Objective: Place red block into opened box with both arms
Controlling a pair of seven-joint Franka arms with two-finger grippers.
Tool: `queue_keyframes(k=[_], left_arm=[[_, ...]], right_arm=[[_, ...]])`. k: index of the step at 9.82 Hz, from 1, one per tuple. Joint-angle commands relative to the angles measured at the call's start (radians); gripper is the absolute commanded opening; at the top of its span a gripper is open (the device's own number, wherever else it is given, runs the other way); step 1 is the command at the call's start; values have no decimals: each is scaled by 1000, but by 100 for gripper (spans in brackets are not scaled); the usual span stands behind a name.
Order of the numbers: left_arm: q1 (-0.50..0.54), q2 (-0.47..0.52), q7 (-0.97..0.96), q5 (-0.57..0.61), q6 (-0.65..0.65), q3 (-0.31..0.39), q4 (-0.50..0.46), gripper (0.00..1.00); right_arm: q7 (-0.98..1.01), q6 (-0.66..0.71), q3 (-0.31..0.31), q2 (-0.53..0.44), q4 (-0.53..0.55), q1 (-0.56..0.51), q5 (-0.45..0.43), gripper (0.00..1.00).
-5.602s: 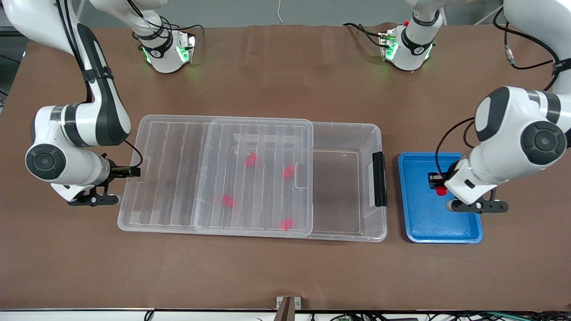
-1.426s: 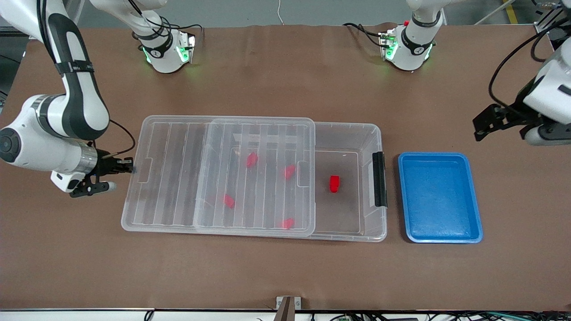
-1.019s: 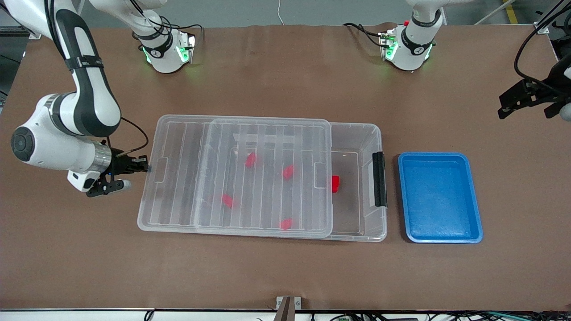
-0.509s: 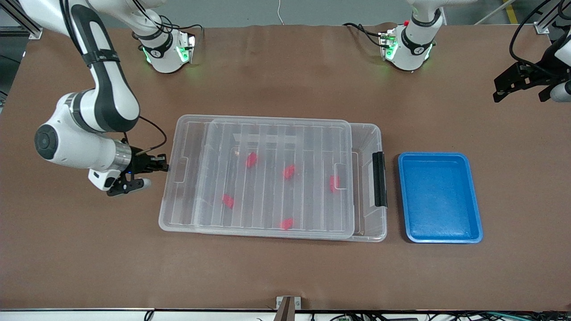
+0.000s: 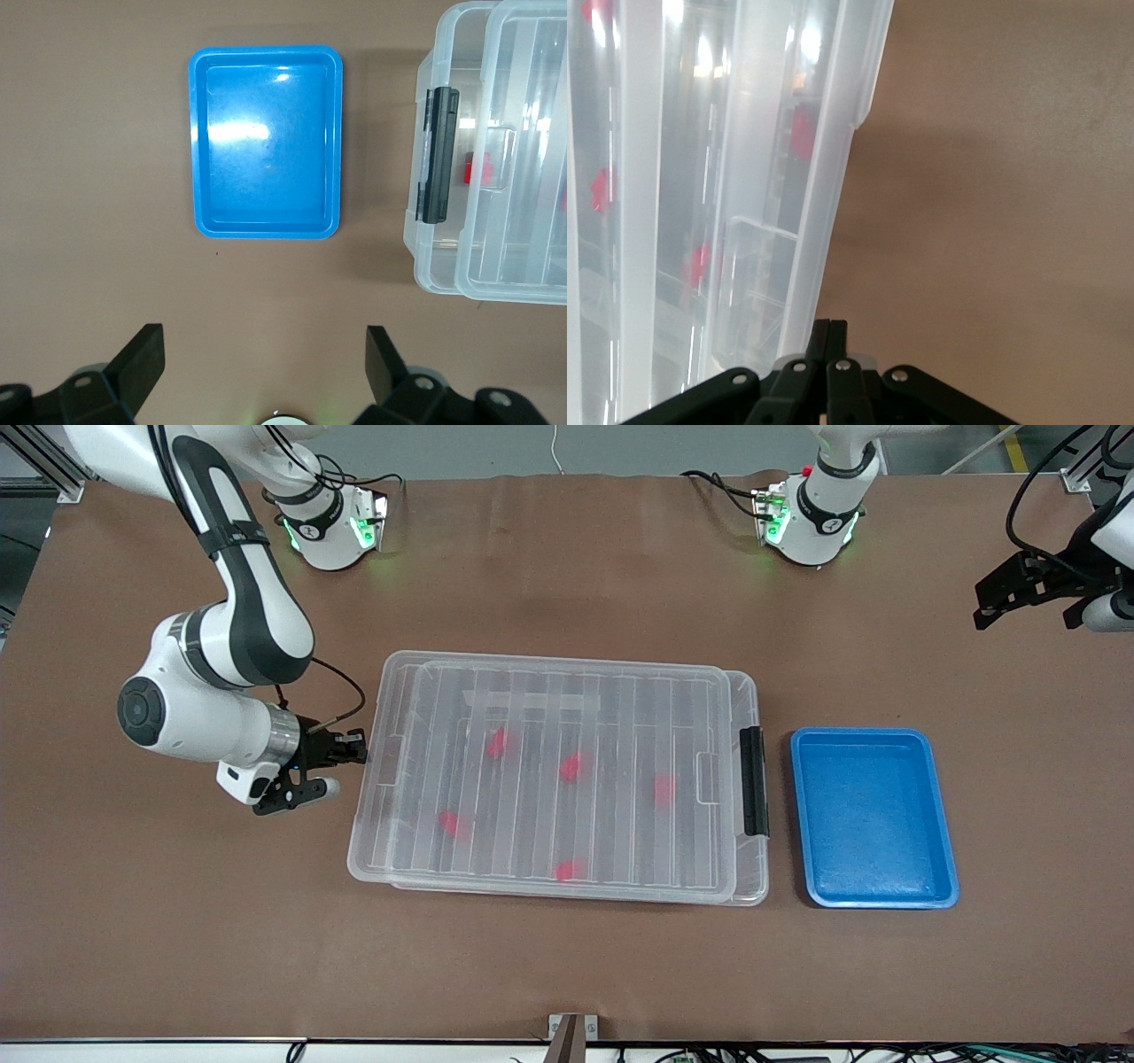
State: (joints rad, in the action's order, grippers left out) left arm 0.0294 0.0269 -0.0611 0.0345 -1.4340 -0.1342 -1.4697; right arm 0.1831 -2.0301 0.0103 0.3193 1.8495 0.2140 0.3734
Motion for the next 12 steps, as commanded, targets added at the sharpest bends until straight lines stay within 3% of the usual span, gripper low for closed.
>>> queue_keyframes(k=[1,2,3,4,5,9,10,12], left_arm=[[-6,2,7,-13,1,10,-37,100],[-6,2,7,-13,1,10,-37,100],[-6,-1,7,-13,0,10,-37,100],[-6,-1,7,-13,0,10,-35,100],[-6,-1,7,-13,0,10,-35,100],[-8,-4,9,-13,1,8,-37,100],[-9,-5,9,-13,-2,8,-35,100],[-9,-4,9,-13,-2,2,-35,100]], right_arm=[[-31,5,-15,7,-21,-1,22,0],[-33,11,-15,7,-42,-5,15,2],[-37,48,-6,-2,-64,-16,-1,13],[-83,101,11,-29,-81,-45,-51,74],[-132,117,14,-92,-91,-82,-141,100],[-241,361,28,-276,-202,-188,-341,100],[-244,387,36,-339,-197,-217,-353,100],[-246,521,42,-355,-290,-243,-360,100]])
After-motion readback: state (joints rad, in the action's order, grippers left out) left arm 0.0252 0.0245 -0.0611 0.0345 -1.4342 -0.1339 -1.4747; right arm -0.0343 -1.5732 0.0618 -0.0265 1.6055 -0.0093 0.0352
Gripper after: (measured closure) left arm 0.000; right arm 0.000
